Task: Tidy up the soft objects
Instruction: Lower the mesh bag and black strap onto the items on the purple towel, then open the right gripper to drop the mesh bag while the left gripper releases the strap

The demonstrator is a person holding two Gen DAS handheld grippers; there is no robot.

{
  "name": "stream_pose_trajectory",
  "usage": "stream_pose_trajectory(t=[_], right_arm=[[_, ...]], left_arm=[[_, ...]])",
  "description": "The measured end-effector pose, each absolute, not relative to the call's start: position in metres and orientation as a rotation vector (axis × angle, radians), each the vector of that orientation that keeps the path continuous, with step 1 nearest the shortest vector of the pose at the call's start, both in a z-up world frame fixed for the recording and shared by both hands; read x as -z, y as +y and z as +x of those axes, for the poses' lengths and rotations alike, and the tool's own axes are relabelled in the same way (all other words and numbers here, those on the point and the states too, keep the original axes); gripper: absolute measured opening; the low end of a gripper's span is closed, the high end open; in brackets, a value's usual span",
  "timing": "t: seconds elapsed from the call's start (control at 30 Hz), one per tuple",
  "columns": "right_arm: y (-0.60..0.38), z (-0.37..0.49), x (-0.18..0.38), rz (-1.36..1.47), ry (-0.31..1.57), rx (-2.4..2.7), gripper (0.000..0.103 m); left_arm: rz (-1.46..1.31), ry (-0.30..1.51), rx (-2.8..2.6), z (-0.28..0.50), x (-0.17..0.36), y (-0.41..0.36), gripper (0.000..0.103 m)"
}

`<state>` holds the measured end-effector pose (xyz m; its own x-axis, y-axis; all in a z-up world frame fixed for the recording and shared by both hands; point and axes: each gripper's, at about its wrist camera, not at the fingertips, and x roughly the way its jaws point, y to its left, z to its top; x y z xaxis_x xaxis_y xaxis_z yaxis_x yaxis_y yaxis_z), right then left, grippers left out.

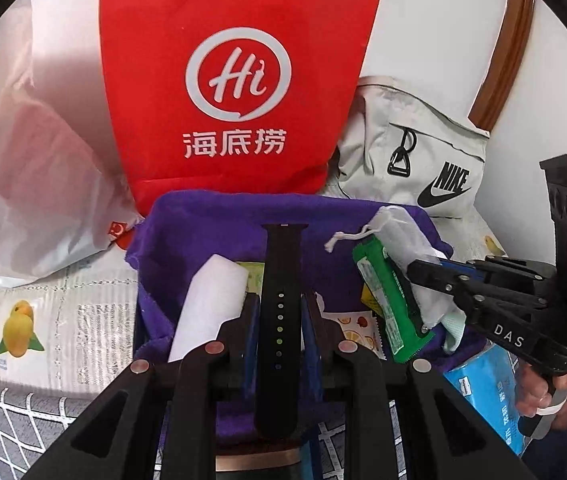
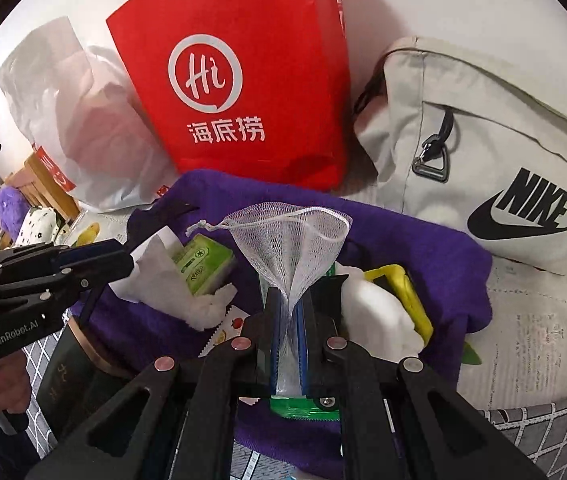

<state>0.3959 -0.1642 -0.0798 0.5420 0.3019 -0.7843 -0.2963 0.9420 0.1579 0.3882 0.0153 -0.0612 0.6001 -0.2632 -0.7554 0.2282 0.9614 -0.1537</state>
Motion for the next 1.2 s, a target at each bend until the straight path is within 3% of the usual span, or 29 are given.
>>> stream_pose_trajectory(t=[0.87, 1.2], right_arm=[[-0.164, 0.411, 0.114, 0.025, 1.025, -0.356, 0.011], [-0.161, 0.411, 0.111, 0.024, 1.044, -0.372, 0.027]], left_arm=[[-0.067, 0.956, 0.270, 0.404, 0.095, 0.019, 0.020], [-0.087, 0.970, 0.256, 0.402, 0.088, 0.023, 0.021]])
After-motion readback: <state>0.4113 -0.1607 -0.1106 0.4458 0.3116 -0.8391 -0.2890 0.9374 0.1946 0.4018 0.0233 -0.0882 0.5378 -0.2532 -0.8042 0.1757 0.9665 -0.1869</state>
